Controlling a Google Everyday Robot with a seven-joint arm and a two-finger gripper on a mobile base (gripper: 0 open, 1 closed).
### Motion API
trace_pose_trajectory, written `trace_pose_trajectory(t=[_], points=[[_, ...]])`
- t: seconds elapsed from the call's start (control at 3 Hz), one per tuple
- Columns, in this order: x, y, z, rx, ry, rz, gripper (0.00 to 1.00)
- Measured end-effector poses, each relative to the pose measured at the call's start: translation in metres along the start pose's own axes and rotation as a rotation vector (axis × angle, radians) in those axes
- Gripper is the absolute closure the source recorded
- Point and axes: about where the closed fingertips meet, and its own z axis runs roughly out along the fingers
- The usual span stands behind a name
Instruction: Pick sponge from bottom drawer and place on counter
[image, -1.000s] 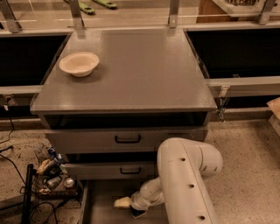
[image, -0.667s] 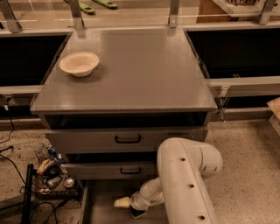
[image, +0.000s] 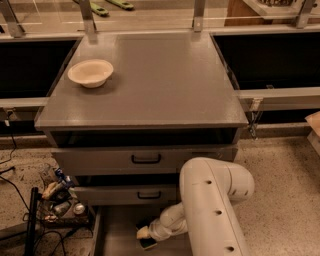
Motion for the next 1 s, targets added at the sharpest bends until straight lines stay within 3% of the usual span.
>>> trace_pose_trajectory(t=[0.33,0.67,1.0], points=[[0.0,0.0,0.0,0.0,0.0,0.0,0.61],[0.0001,0.0,0.0001,0.0,0.0,0.0,0.92],[0.0001,0.0,0.0001,0.0,0.0,0.0,1.0]])
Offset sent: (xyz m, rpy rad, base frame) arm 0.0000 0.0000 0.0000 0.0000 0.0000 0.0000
